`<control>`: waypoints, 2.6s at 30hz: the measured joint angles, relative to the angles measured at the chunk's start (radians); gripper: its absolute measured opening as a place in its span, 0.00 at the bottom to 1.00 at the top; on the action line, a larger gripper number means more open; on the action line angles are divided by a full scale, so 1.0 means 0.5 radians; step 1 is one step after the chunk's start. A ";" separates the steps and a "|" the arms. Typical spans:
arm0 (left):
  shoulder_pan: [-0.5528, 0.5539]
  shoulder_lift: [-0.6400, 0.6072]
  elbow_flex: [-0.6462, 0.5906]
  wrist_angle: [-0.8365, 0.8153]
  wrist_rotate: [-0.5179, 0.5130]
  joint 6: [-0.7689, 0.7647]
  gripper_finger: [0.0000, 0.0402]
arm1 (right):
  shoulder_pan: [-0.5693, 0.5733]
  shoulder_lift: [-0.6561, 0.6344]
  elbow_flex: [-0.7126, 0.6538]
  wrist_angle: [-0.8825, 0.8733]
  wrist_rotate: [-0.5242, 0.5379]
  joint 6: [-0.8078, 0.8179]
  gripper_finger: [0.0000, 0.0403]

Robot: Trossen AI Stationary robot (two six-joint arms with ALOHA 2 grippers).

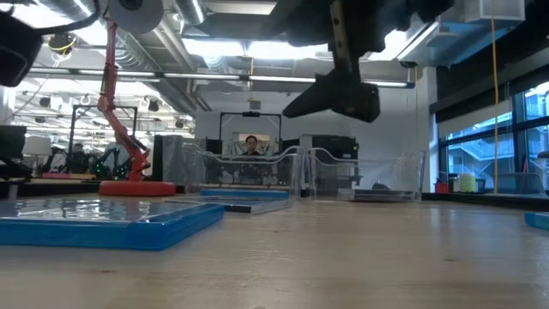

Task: Pick & place jewel cases by type
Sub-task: Put the left blue cd case into the left transparent bin

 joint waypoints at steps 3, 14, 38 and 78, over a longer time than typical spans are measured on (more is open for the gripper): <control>-0.060 0.000 -0.041 -0.009 -0.157 -0.226 0.65 | 0.045 0.007 -0.004 0.001 0.045 0.044 0.80; -0.147 -0.001 -0.259 0.303 -0.505 -0.757 0.65 | 0.082 0.327 -0.006 0.447 -0.028 0.216 0.80; 0.031 0.000 -0.266 0.416 -0.550 -0.755 0.65 | -0.020 0.549 -0.005 0.518 0.061 0.604 0.80; 0.206 0.046 -0.264 0.607 -0.262 -0.614 0.65 | -0.013 0.571 -0.018 0.823 -0.110 0.359 0.80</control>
